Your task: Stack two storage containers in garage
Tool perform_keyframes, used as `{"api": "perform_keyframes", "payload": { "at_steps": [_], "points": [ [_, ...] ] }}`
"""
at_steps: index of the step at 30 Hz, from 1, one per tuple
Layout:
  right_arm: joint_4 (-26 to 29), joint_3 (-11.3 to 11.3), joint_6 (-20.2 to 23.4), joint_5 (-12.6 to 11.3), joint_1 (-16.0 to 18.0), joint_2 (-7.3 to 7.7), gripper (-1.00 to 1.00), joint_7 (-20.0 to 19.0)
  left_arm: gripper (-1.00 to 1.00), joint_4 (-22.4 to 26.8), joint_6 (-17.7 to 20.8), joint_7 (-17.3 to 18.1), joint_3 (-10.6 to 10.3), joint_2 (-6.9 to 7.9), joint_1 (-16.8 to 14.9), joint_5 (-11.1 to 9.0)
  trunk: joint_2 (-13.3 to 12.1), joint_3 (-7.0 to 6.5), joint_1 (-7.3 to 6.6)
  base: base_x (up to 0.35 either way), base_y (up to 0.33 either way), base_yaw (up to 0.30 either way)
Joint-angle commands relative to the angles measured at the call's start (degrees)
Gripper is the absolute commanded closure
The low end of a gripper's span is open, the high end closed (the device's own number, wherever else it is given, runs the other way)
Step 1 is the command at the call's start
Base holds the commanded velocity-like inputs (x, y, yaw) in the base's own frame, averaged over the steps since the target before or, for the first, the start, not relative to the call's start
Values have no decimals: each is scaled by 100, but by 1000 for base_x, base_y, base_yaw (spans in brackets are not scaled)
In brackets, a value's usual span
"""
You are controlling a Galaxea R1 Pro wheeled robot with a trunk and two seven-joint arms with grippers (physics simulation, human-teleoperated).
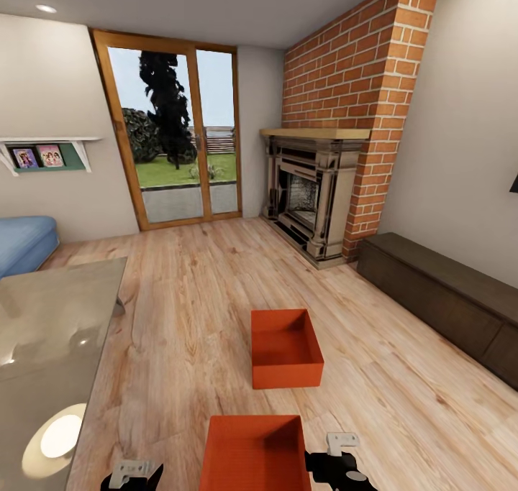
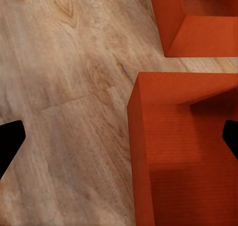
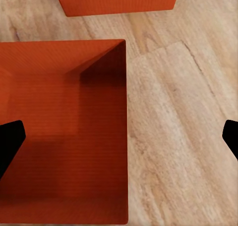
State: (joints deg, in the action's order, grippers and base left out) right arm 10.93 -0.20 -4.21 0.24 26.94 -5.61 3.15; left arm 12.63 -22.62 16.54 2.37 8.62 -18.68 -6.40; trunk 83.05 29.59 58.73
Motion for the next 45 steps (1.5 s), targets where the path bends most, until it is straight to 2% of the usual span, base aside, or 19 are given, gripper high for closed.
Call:
{"api": "perform_keyframes", "payload": {
  "at_steps": [1,45],
  "points": [
    [-5,-2,-19,2,4,-2,-100,19,-100,-6,3,60,22,0,-4,-54,3,6,0,0,0,0],
    [-10,1,-18,2,4,-2,-100,19,-100,-7,-1,60,18,0,-4,-54,3,6,0,0,0,0]
  ]
}}
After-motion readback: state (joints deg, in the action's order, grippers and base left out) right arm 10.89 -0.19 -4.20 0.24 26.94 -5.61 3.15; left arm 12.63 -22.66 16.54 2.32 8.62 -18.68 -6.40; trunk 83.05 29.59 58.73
